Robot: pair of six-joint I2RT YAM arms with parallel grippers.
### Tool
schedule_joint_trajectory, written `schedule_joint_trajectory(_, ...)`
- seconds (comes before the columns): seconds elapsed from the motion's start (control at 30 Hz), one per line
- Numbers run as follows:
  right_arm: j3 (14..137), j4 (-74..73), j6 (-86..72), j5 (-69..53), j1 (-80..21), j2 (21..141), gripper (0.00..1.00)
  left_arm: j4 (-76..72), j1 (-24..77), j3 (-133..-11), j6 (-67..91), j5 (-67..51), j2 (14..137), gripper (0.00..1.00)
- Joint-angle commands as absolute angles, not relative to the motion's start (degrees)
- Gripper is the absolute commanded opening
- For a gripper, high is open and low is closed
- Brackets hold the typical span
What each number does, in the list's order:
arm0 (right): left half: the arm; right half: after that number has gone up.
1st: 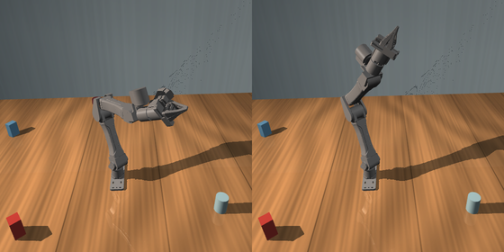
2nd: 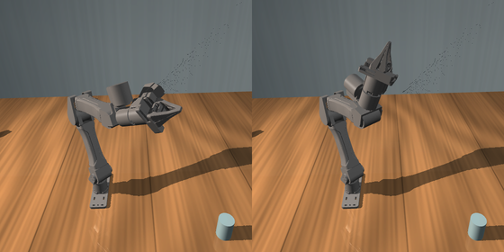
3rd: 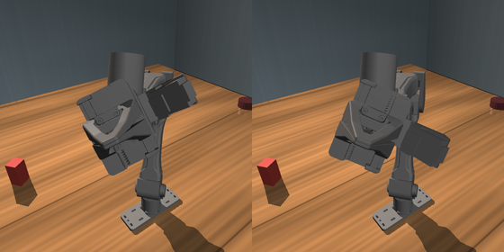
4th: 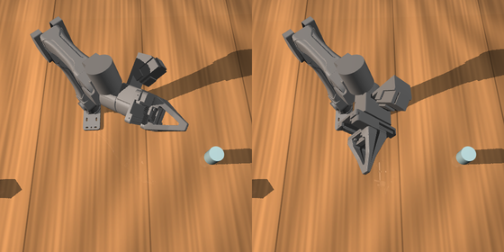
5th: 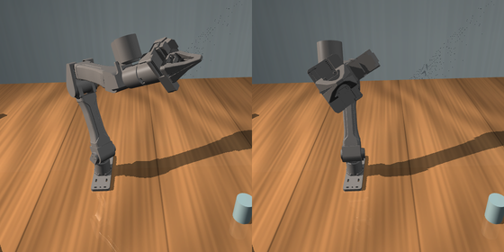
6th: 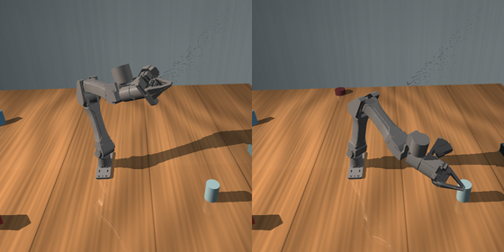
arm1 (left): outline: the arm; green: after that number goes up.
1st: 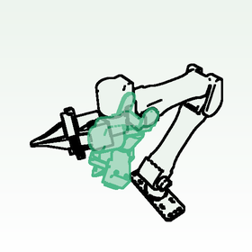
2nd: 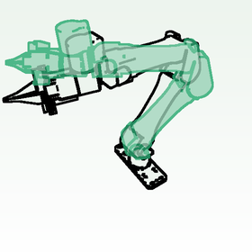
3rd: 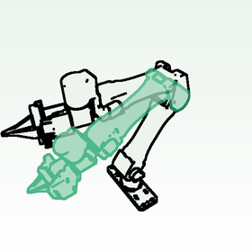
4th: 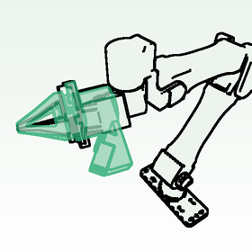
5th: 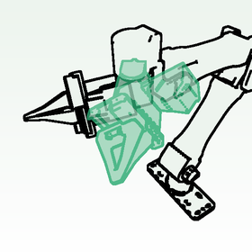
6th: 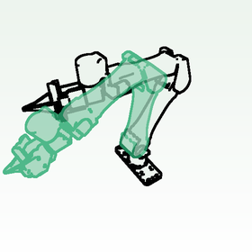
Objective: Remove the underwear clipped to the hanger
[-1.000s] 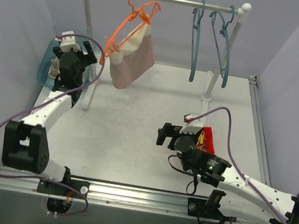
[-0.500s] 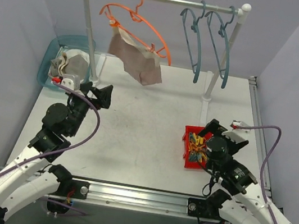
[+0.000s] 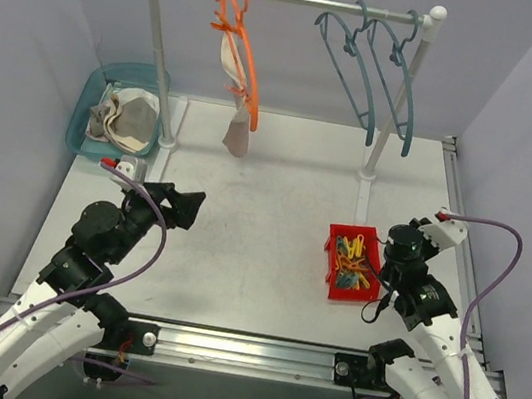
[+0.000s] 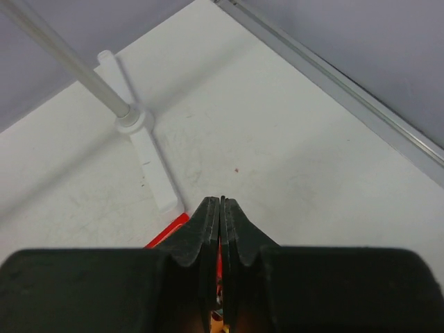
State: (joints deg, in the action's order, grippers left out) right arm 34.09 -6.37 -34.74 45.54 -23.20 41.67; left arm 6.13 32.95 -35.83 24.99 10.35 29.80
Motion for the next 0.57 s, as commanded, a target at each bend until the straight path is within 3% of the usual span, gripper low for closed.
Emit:
schedule_joint_trajectory(0.0,34.45,1.12,-27.09,34.86,-22.5,41.4,0.0,7.56,33.4,-36.3,26.72,5.89,29.18,0.94)
schedule_joint_trajectory(0.1,36.73,1.32,-23.21,24.38,-22.5,43.15,0.44,6.94,33.4,-35.69,26.98,4.13,28.39,0.94)
schedule_joint_trajectory(0.13,37.35,0.97,-23.29,18.34,-22.41,43.68,0.71,6.94,33.4,-35.6,26.98,3.96,28.13,0.94)
schedule_joint_trajectory(0.17,37.88,0.79,-23.03,15.58,-22.5,43.77,0.91,7.2,33.31,-35.51,26.9,3.87,28.13,0.94)
schedule_joint_trajectory(0.2,38.23,1.05,-23.11,12.6,-22.59,43.77,0.99,7.38,33.4,-35.51,26.98,3.78,28.13,0.94)
schedule_joint_trajectory(0.37,40.78,1.23,-22.06,0.54,-22.68,43.77,1.0,8.44,33.31,-35.86,27.16,3.25,28.65,0.94)
schedule_joint_trajectory(0.53,41.31,1.41,-22.32,2.98,-22.85,42.01,1.0,9.14,33.4,-36.03,27.07,3.52,28.48,0.94)
